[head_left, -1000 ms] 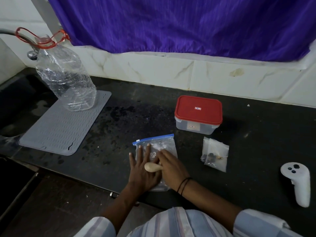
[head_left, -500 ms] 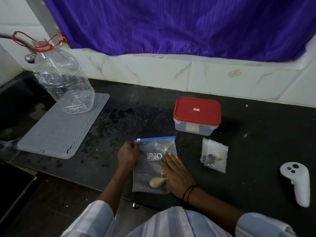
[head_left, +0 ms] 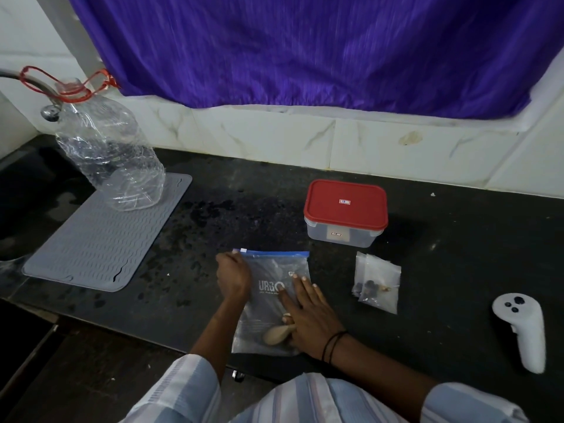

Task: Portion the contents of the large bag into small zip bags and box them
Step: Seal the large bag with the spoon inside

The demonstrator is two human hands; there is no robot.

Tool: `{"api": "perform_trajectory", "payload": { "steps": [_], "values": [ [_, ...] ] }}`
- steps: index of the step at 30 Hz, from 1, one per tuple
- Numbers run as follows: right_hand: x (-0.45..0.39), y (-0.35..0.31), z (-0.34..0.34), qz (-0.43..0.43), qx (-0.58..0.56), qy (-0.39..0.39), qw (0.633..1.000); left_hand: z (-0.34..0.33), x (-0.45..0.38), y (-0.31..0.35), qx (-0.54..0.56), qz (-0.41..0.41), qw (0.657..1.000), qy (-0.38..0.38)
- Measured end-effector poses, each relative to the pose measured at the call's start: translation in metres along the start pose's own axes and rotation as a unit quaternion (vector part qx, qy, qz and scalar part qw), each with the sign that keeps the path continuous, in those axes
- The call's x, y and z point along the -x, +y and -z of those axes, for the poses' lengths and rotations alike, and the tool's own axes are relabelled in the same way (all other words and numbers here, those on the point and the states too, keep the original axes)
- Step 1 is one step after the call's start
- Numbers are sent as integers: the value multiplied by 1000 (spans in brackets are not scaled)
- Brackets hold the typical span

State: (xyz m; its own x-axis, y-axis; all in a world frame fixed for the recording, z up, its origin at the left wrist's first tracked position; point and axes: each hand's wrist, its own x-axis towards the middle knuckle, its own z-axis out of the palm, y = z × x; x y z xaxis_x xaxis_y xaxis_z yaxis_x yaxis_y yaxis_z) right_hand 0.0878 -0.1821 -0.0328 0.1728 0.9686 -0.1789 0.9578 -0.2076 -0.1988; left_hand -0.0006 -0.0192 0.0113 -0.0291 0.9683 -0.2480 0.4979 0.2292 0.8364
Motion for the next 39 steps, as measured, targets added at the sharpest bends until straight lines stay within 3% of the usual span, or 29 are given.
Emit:
{"api": "perform_trajectory", "payload": {
  "steps": [2,3,7,10,14,17,21,31,39],
  "values": [
    [0,-1,11,-5,-33,-28,999,1,-7,-6,3,-12,1000,-21],
    [0,-3,18,-1,-48,-6,999,3,-11,-9,8,-23,999,-34],
    [-13,-10,52,55,-117,223,966,8,-8,-8,48,-90,993,-64],
    [-34,-15,84,43,-117,267,956,11,2,-7,88,-144,981,-90],
    [-58,-12,108,54,-123,242,961,24,22,8,150,-241,947,-152],
    [-64,-8,124,76,-222,172,957,31,33,21,156,-296,923,-192],
    [-67,-6,139,103,-272,147,945,38,41,32,191,-283,922,-183],
    [-66,-13,165,123,-222,167,953,48,47,53,286,-179,928,-158],
    [-60,3,163,117,-187,122,968,72,26,57,198,-237,950,-45]
  ]
}}
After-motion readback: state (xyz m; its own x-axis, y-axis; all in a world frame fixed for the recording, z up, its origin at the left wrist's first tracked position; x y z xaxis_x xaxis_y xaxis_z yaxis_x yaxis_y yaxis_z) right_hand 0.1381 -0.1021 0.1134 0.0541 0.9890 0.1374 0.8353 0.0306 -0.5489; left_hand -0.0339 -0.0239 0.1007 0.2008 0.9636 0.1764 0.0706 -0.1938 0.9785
